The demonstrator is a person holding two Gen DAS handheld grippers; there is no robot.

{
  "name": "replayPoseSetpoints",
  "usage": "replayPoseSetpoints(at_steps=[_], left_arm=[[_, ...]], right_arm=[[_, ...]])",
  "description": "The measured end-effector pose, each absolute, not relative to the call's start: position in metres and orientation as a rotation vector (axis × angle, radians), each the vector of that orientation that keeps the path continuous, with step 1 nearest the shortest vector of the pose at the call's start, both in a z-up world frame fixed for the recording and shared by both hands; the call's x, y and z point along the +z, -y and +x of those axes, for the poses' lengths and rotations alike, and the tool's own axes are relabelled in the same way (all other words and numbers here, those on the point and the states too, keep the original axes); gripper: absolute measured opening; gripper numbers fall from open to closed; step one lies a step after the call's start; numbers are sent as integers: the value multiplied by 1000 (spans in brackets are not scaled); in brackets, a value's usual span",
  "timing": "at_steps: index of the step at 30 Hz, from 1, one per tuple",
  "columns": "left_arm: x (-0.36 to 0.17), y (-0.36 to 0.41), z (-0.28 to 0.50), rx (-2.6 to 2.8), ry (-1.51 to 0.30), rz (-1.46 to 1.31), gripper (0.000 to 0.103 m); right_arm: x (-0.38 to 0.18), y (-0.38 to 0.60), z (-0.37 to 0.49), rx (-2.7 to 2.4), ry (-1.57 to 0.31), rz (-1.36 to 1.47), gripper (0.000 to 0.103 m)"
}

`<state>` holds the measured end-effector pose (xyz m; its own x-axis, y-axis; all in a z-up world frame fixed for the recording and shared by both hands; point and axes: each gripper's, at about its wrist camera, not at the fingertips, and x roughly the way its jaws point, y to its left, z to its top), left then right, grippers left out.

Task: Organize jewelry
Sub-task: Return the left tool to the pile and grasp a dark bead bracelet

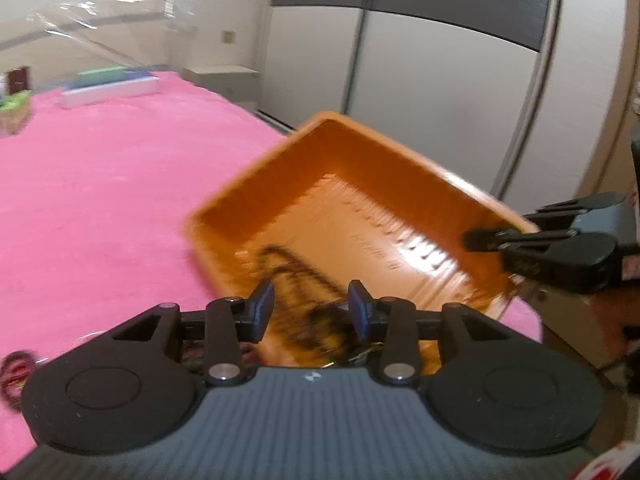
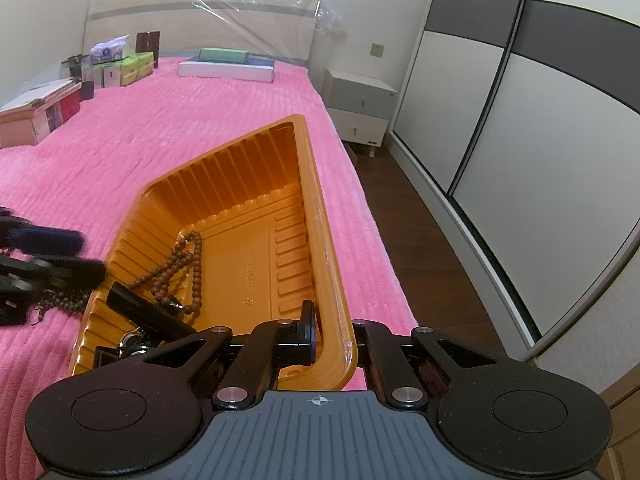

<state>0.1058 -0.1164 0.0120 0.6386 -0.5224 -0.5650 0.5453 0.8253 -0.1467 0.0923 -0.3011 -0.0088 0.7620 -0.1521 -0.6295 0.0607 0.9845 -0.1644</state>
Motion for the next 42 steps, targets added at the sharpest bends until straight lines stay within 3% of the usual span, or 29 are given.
replayPoseSetpoints(at_steps=[15,30,38,42], left_arm=[[-26,-17,79,-206,-692,33,42],[-54,-64,131,-55,-703,68,42],[-59,-79,159,-36,-727,14,20],[-67,-75,167,-64,-743,40,15]], right_arm=[[-11,297,91,-124,-700,-149,5],[-12,295,94,-132,-713,-165,5],[-15,296,98,-143,-721,-171,5],[-16,296,99,-143,-724,-171,5]])
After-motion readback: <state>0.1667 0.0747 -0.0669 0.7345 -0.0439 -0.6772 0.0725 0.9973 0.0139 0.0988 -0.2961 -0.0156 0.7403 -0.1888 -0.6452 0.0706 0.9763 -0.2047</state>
